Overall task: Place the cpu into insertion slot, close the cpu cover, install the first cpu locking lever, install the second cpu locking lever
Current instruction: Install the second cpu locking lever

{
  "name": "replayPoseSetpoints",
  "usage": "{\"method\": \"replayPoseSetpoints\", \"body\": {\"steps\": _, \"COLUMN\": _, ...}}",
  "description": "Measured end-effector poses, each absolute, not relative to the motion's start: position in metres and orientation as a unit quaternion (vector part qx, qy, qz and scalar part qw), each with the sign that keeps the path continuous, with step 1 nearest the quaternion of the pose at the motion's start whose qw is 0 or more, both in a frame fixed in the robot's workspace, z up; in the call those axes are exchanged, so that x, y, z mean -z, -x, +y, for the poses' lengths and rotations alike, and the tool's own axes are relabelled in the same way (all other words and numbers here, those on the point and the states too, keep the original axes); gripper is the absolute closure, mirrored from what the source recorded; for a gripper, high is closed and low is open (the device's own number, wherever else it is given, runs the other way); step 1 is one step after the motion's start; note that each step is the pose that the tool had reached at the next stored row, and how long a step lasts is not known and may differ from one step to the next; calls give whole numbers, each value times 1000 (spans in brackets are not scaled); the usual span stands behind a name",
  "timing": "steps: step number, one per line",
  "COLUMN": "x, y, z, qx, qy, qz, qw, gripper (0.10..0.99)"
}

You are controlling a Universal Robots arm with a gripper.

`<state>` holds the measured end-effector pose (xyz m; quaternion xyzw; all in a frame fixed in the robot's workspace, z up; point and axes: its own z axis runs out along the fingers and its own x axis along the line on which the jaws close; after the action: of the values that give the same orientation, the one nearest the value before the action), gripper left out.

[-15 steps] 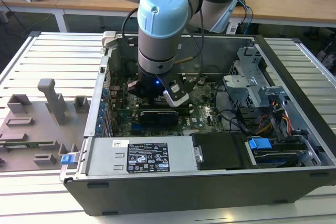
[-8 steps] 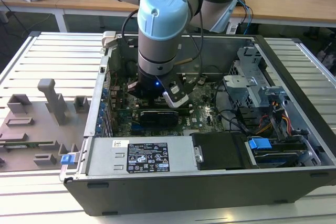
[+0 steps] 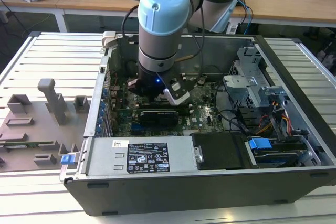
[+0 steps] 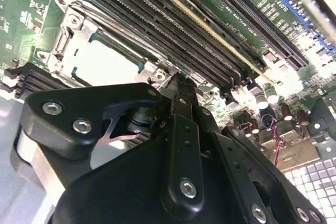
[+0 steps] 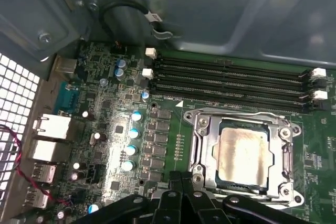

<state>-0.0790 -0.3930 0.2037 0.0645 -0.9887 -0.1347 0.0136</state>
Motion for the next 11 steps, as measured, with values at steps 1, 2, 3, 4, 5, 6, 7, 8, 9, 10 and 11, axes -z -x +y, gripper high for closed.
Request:
{"method": "replayPoseSetpoints", "body": {"steps": 1, "x": -204, "y": 76, "z": -393, "qx": 135, "qy": -64, "qz": -989, "qw": 14, "gripper": 980}}
{"method": "replayPoseSetpoints", "body": {"steps": 2, "x": -204, "y": 73, "z": -393, "qx": 135, "qy": -64, "qz": -989, "qw": 15, "gripper": 980}}
{"method": "replayPoseSetpoints", "body": {"steps": 3, "x": -204, "y": 68, "z": -392, "qx": 135, "qy": -64, "qz": -989, "qw": 16, "gripper": 980}}
{"method": "replayPoseSetpoints", "body": {"steps": 4, "x": -204, "y": 61, "z": -392, "qx": 135, "qy": -64, "qz": -989, "qw": 19, "gripper": 980}}
{"method": "replayPoseSetpoints", "body": {"steps": 5, "x": -204, "y": 54, "z": -391, "qx": 135, "qy": -63, "qz": -989, "qw": 21, "gripper": 980}}
{"method": "replayPoseSetpoints", "body": {"steps": 6, "x": -204, "y": 49, "z": -390, "qx": 135, "qy": -63, "qz": -989, "qw": 22, "gripper": 980}}
{"method": "replayPoseSetpoints", "body": {"steps": 7, "x": -204, "y": 45, "z": -389, "qx": 134, "qy": -63, "qz": -989, "qw": 23, "gripper": 980}}
{"method": "replayPoseSetpoints", "body": {"steps": 8, "x": -204, "y": 42, "z": -386, "qx": 127, "qy": -63, "qz": -990, "qw": 24, "gripper": 980}}
{"method": "replayPoseSetpoints", "body": {"steps": 9, "x": -204, "y": 40, "z": -384, "qx": 114, "qy": -63, "qz": -991, "qw": 24, "gripper": 980}}
{"method": "replayPoseSetpoints", "body": {"steps": 10, "x": -205, "y": 40, "z": -382, "qx": 99, "qy": -62, "qz": -993, "qw": 25, "gripper": 980}}
{"method": "replayPoseSetpoints", "body": {"steps": 11, "x": -205, "y": 39, "z": -381, "qx": 90, "qy": -62, "qz": -994, "qw": 26, "gripper": 980}}
